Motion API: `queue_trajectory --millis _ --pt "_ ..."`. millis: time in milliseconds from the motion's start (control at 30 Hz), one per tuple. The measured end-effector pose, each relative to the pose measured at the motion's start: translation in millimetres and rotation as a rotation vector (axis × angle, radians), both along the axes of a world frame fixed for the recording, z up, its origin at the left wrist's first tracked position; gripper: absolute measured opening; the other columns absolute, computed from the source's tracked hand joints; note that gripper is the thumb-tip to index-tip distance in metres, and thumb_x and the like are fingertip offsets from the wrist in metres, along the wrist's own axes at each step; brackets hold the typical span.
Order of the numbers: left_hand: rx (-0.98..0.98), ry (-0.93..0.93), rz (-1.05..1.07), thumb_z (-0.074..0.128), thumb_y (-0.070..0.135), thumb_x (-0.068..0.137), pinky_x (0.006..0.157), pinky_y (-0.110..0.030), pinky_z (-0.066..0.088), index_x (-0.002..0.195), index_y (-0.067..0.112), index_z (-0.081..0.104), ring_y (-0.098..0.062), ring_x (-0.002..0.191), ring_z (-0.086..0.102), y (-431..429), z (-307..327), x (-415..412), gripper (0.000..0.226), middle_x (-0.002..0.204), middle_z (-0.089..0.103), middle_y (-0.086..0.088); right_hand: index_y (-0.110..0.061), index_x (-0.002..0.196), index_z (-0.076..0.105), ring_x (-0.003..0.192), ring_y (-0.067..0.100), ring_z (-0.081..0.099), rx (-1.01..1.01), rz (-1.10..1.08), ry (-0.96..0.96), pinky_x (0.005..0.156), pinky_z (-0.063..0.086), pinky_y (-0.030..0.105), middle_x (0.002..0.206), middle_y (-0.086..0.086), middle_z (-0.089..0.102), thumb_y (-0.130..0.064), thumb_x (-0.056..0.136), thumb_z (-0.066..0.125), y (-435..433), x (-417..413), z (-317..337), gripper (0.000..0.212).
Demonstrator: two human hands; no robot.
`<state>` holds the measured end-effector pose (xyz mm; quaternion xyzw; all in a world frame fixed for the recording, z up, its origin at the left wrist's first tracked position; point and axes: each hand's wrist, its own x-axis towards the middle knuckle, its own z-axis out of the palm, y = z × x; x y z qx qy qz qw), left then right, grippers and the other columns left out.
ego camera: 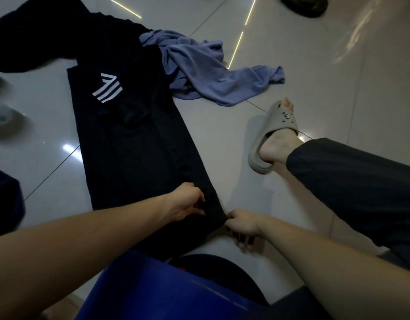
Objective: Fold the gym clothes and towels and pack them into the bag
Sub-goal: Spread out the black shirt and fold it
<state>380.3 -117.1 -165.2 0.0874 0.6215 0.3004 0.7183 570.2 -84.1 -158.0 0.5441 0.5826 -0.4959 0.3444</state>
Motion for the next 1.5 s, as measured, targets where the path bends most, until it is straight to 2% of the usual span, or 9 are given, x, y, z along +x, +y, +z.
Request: queue_trajectory --millis 167,300,500,633,800,1100,1300,1400,1500 --pt "-0.113 0.015 -0.141 0.059 -0.008 0.094 0.069 -0.044 0.064 0.109 -0.003 0.059 -0.033 0.090 0.066 -16.4 -2.4 2.9 0.016 0.111 0.060 -0.021 0.001 0.078 0.063 0.052 0.032 0.063 0.031 0.042 -0.086 0.047 0.054 0.038 0.066 0.022 0.062 -0.020 0.101 0.035 -7.7 10.5 -1.4 0.042" --pt "-0.207 0.105 -0.302 0.062 0.002 0.097 0.065 -0.042 0.064 0.119 -0.002 0.054 -0.032 0.080 0.070 -28.8 -16.2 4.4 0.024 0.118 0.058 -0.022 0.009 0.082 0.064 0.067 0.040 0.068 0.104 0.133 -0.164 0.069 0.060 0.055 0.081 0.029 0.067 -0.006 0.091 0.040 0.1 4.2 0.6 0.030" --pt "-0.256 0.116 -0.389 0.049 -0.002 0.100 0.059 -0.035 0.063 0.120 -0.006 0.055 -0.028 0.076 0.073 -30.2 -22.9 2.5 0.021 0.113 0.067 -0.025 -0.005 0.093 0.065 0.094 0.032 0.067 0.378 0.043 -0.002 0.078 0.052 0.035 0.097 0.017 0.068 -0.024 0.090 0.064 7.7 -19.3 -11.9 0.019" --pt "-0.217 0.071 -0.397 0.046 -0.002 0.101 0.052 -0.029 0.059 0.120 -0.005 0.058 -0.022 0.071 0.075 -28.5 -24.0 8.2 0.023 0.104 0.070 -0.021 -0.008 0.079 0.063 0.068 0.025 0.062 0.311 -0.244 0.059 0.059 0.048 0.029 0.069 0.007 0.060 -0.024 0.086 0.076 6.3 -30.6 -22.0 0.022" --pt "-0.246 0.099 -0.476 0.047 0.007 0.105 0.043 -0.022 0.053 0.115 -0.008 0.060 -0.017 0.050 0.068 -30.8 -19.7 9.4 0.022 0.077 0.070 -0.019 -0.005 0.084 0.063 0.054 0.021 0.055 0.196 -0.339 0.047 0.048 0.044 0.026 0.069 0.011 0.059 -0.011 0.088 0.073 5.5 -35.6 -20.1 0.013" --pt "0.019 0.742 -0.947 0.069 0.027 0.091 0.060 -0.029 0.057 0.085 0.008 0.075 -0.015 0.068 0.071 -18.5 2.5 -68.6 0.021 0.079 0.075 -0.003 -0.005 0.076 0.060 0.062 0.028 0.059 0.168 -0.255 0.050 0.065 0.055 0.040 0.071 0.014 0.060 -0.018 0.086 0.079 16.7 -34.0 -9.6 0.025" --pt "-0.049 1.060 -0.648 0.072 0.043 0.085 0.068 -0.033 0.053 0.089 0.015 0.063 -0.022 0.080 0.065 -65.1 4.4 -143.1 0.030 0.089 0.066 -0.003 0.004 0.104 0.065 0.084 0.033 0.069 0.169 -0.352 0.092 0.074 0.058 0.043 0.095 0.018 0.071 -0.012 0.080 0.082 12.8 -51.9 -9.1 0.033" --pt "-0.155 1.201 -0.399 0.076 0.059 0.077 0.076 -0.039 0.057 0.110 0.016 0.051 -0.027 0.088 0.066 -108.9 -7.8 -158.3 0.059 0.101 0.064 -0.003 0.003 0.107 0.061 0.090 0.033 0.066 0.156 -0.342 0.087 0.078 0.056 0.042 0.098 0.017 0.068 -0.002 0.080 0.078 8.9 -60.5 -11.0 0.032" --pt "-0.293 1.120 -0.241 0.080 0.073 0.062 0.070 -0.040 0.061 0.105 0.016 0.051 -0.025 0.080 0.067 -141.2 -16.2 -155.4 0.077 0.093 0.066 -0.003 0.008 0.121 0.058 0.097 0.035 0.063 0.165 -0.365 0.077 0.081 0.053 0.038 0.108 0.018 0.064 0.005 0.080 0.076 9.1 -68.6 -10.9 0.045"
